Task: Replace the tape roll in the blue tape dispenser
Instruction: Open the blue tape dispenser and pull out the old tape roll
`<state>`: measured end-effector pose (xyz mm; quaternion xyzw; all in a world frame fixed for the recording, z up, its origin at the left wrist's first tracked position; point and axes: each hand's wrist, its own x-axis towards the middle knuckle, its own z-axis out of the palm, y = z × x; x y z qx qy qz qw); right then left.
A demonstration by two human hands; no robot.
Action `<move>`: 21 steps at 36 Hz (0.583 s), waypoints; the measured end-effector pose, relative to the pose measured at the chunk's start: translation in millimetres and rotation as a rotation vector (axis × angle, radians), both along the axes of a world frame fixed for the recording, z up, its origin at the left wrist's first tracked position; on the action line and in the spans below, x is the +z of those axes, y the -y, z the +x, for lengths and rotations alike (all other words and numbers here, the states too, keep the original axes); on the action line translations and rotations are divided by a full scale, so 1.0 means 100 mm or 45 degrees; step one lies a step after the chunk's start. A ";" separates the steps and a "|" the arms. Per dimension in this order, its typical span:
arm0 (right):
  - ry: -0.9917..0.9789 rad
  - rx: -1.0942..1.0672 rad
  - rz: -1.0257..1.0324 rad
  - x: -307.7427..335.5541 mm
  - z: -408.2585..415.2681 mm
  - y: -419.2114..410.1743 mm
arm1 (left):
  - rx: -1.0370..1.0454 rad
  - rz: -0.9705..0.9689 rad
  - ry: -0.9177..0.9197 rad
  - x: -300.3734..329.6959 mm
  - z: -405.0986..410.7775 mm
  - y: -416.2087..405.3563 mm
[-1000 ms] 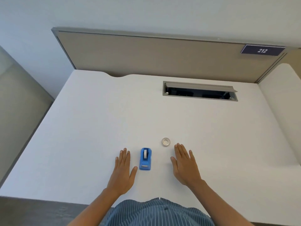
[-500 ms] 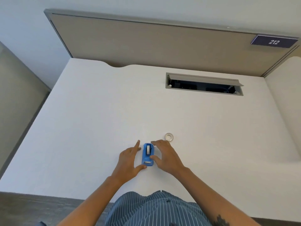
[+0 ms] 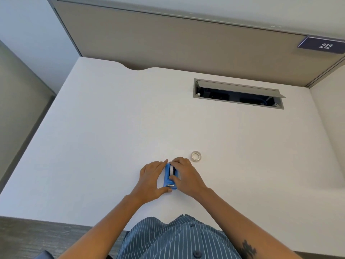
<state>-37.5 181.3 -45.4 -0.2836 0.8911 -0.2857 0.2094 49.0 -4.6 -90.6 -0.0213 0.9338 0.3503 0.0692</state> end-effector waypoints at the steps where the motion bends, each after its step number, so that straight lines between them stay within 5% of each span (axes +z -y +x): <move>1: -0.004 0.003 0.006 0.00 -0.01 0.00 | -0.004 -0.004 0.001 0.00 0.00 0.00; 21: -0.055 0.005 0.000 -0.01 -0.04 0.00 | -0.012 -0.003 0.021 -0.02 0.00 -0.02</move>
